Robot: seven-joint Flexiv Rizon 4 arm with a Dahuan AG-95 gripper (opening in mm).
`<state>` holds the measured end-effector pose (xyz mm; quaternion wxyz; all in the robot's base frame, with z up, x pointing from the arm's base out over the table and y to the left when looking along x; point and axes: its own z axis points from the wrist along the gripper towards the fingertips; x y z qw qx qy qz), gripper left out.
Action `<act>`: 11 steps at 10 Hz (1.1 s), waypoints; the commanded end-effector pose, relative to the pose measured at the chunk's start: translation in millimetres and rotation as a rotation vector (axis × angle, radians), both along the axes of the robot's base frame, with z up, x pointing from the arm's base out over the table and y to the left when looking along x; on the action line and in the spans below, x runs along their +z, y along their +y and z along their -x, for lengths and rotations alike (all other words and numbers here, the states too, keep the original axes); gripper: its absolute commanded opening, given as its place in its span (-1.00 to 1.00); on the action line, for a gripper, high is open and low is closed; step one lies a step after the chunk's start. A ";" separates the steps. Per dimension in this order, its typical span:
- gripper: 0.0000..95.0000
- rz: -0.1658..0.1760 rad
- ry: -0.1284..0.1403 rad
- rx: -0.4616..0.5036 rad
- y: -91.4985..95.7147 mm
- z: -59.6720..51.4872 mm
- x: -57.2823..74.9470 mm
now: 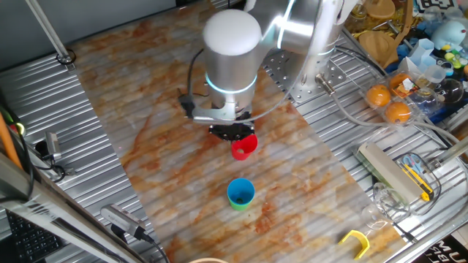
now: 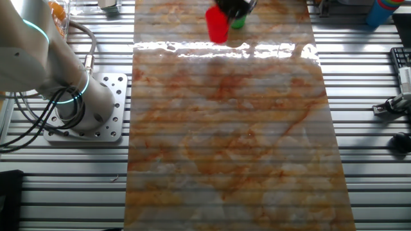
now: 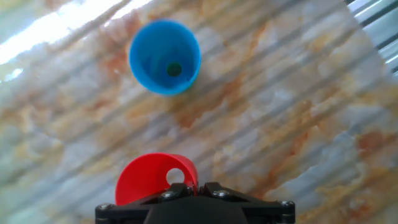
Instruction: Stack the cups
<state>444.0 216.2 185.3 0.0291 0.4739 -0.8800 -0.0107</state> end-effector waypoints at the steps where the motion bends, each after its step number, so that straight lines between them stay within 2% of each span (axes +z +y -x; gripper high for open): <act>1: -1.00 -0.015 0.008 -0.055 23.7 -14.3 18.2; 6: -1.00 -0.057 0.008 -0.140 60.2 -32.0 33.4; 9: -1.00 -0.097 -0.001 -0.155 62.1 -32.5 32.9; 11: -1.00 -0.118 -0.017 -0.216 64.5 -32.4 32.0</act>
